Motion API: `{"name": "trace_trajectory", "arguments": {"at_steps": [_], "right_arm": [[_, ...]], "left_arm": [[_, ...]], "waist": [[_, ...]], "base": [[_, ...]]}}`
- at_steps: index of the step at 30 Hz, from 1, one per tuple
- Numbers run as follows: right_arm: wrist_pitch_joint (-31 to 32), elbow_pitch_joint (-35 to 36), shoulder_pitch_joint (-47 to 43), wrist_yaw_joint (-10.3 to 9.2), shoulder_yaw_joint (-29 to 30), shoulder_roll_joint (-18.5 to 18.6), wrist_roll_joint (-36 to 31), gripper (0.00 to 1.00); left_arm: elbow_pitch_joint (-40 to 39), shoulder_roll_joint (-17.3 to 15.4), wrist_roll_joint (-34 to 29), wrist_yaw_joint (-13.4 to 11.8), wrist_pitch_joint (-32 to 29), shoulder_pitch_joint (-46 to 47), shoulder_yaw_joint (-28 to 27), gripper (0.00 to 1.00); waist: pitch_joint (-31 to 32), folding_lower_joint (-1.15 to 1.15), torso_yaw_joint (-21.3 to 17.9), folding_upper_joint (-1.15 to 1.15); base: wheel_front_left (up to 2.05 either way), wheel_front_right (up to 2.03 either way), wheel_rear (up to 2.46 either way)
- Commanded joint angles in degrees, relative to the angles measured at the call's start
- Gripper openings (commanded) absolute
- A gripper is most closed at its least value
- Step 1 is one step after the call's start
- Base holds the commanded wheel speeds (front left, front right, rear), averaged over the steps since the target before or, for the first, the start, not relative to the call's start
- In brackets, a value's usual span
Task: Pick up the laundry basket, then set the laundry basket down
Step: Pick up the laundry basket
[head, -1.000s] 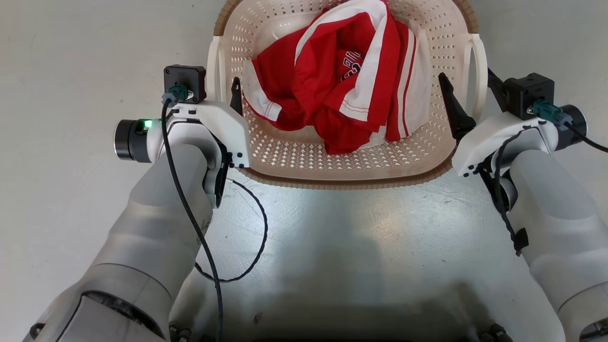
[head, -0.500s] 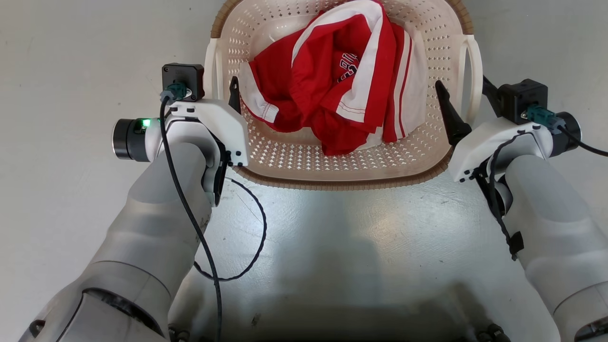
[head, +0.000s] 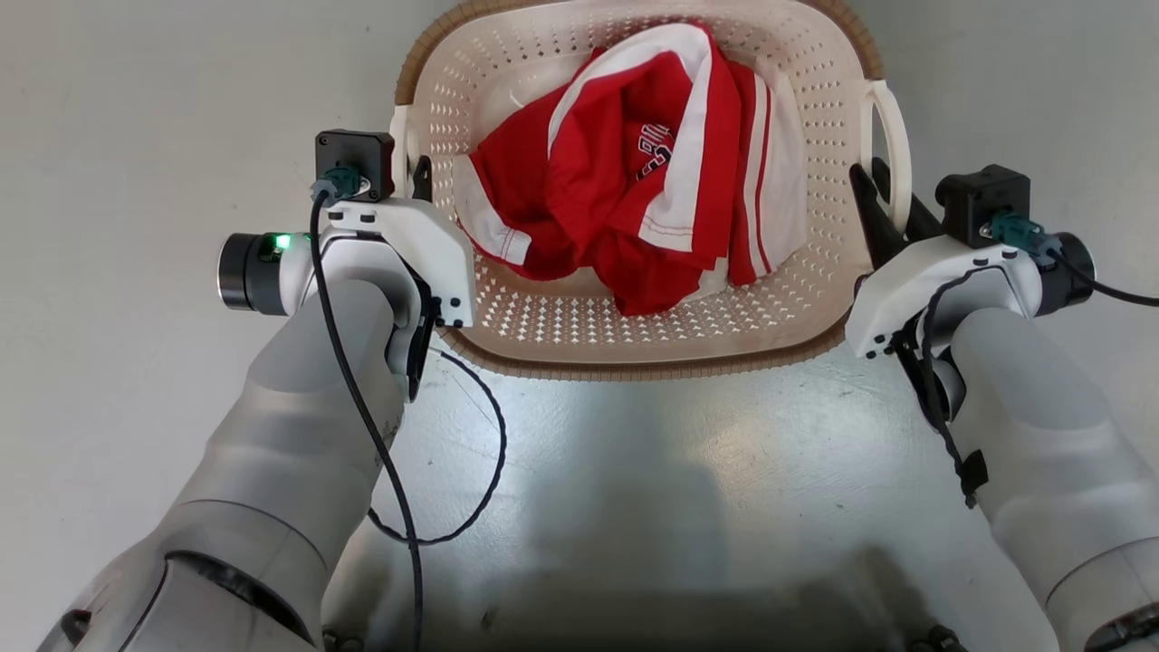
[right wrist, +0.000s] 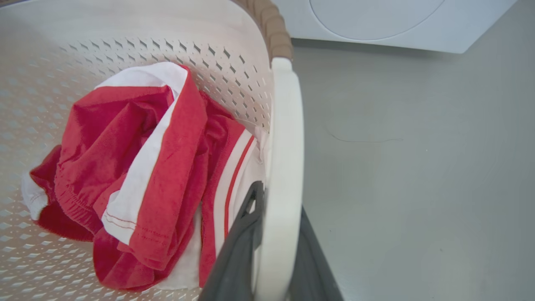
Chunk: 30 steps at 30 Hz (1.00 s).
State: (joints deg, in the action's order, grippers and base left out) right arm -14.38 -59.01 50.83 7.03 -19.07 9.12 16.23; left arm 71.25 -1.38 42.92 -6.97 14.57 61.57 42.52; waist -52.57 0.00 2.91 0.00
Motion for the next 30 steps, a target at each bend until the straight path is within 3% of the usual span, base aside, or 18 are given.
{"name": "trace_trajectory", "arguments": {"at_steps": [1,14,30], "right_arm": [[-0.62,-0.53,-1.99,0.46,-2.43,-1.32,0.23,0.0],[2.09,-5.02,-2.81,0.46,-11.03,-3.06,7.21,0.0],[7.6,-4.34,-10.4,0.46,-24.17,-2.73,19.25,0.0]], "left_arm": [[-0.05,-1.5,0.39,0.14,0.16,-0.73,-0.19,0.0],[1.15,-1.5,2.4,1.26,-2.32,-4.85,1.52,0.0],[2.22,-1.71,5.26,4.44,-5.62,-14.56,2.84,0.0]], "waist": [[0.93,0.0,0.05,0.0],[8.2,0.0,-1.31,0.0],[25.65,0.0,-4.12,0.0]], "base": [[0.0,0.0,0.0],[0.0,0.0,0.0],[0.0,0.0,0.0]]}}
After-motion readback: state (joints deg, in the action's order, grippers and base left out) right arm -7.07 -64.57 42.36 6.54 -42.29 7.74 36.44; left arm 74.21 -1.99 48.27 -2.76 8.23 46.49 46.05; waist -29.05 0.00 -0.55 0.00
